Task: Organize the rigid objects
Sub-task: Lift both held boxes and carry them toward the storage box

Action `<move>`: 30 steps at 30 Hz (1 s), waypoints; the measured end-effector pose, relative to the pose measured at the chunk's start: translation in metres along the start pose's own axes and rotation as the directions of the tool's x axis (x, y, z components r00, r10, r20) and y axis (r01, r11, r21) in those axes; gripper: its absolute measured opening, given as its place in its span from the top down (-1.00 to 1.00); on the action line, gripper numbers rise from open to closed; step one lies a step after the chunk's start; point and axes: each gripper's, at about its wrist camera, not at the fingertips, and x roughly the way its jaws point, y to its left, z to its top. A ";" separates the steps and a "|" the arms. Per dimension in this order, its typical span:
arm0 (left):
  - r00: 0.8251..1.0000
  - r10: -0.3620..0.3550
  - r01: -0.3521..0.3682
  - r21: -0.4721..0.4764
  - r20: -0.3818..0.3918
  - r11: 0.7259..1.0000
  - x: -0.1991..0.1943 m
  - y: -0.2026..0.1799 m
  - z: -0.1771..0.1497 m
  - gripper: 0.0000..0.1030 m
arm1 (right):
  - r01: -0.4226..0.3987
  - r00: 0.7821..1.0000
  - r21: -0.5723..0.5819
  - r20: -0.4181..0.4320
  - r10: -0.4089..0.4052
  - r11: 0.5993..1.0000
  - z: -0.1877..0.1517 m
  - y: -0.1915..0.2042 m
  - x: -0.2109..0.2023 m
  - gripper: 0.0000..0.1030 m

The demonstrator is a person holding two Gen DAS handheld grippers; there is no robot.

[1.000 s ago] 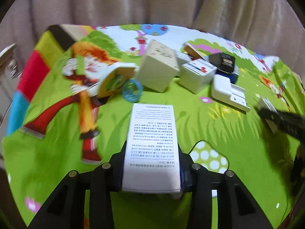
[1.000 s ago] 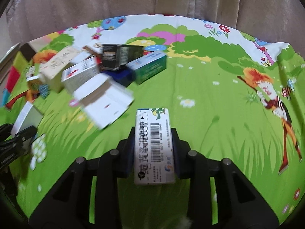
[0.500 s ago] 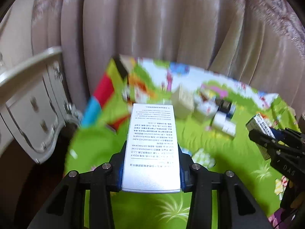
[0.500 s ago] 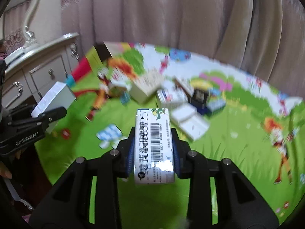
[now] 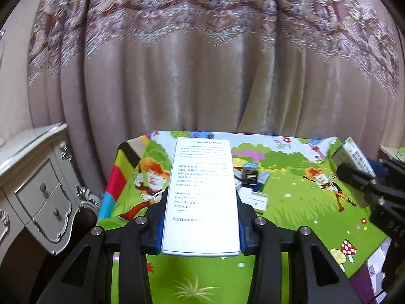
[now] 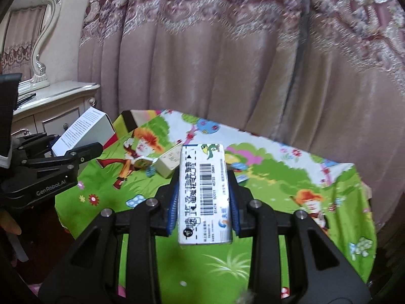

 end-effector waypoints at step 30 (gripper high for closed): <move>0.938 -0.337 0.345 0.338 -0.085 0.875 -0.036 -0.213 -0.024 0.18 | 0.311 0.950 0.177 -0.089 -0.300 0.934 -0.102 -0.131 -0.127 0.28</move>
